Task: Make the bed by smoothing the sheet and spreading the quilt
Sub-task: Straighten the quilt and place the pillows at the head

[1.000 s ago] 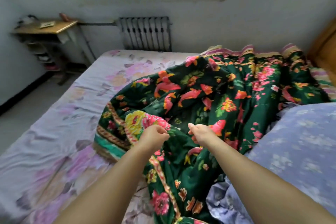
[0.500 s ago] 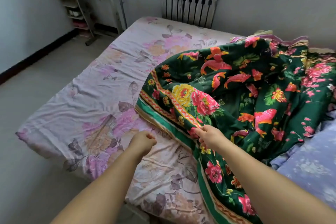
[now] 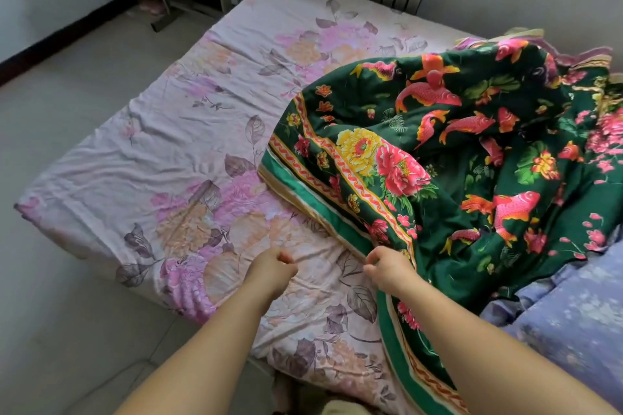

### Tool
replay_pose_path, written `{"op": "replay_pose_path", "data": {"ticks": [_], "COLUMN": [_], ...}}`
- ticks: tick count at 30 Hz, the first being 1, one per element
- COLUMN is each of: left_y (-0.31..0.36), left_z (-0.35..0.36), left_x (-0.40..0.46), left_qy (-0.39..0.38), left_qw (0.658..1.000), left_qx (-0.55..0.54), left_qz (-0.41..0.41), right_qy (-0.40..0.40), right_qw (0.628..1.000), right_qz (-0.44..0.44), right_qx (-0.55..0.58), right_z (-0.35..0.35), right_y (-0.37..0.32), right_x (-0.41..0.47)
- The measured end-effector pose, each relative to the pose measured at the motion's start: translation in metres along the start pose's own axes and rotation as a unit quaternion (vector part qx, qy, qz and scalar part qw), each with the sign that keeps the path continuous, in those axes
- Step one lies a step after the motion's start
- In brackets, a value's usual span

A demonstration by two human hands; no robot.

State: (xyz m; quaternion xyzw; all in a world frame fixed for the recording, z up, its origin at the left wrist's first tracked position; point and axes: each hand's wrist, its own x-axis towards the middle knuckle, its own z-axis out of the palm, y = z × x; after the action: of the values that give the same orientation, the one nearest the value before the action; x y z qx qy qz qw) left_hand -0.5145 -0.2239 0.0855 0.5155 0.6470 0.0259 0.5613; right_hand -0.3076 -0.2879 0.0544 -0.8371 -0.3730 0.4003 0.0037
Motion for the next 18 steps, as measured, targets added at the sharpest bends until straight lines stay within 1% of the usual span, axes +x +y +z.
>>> {"op": "replay_pose_path", "data": {"ticks": [3, 5, 8, 11, 15, 18], "left_y": [-0.001, -0.002, -0.004, -0.009, -0.021, -0.035], "left_z": [0.005, 0.009, 0.022, 0.038, 0.052, 0.055], "left_x": [0.017, 0.029, 0.053, 0.085, 0.112, 0.126], "left_qy": [0.01, 0.013, -0.003, -0.019, -0.027, -0.032], "left_qw": [1.0, 1.0, 0.998, 0.997, 0.995, 0.993], "left_qx": [-0.001, 0.0, 0.022, 0.024, 0.031, 0.04], "left_qz": [-0.015, -0.029, -0.054, -0.073, -0.086, -0.11], "right_qy": [-0.027, -0.041, -0.054, -0.027, 0.016, 0.04], "right_qw": [0.998, 0.997, 0.996, 0.995, 0.991, 0.981], "right_qz": [-0.004, -0.008, -0.009, -0.021, -0.041, -0.043], "right_qx": [-0.05, -0.06, -0.077, -0.092, -0.125, -0.184], "right_z": [0.02, 0.034, 0.056, 0.072, 0.076, 0.082], "right_y": [0.002, 0.002, 0.001, -0.001, -0.013, -0.019], "right_x": [0.023, 0.038, 0.066, 0.108, 0.154, 0.187]}}
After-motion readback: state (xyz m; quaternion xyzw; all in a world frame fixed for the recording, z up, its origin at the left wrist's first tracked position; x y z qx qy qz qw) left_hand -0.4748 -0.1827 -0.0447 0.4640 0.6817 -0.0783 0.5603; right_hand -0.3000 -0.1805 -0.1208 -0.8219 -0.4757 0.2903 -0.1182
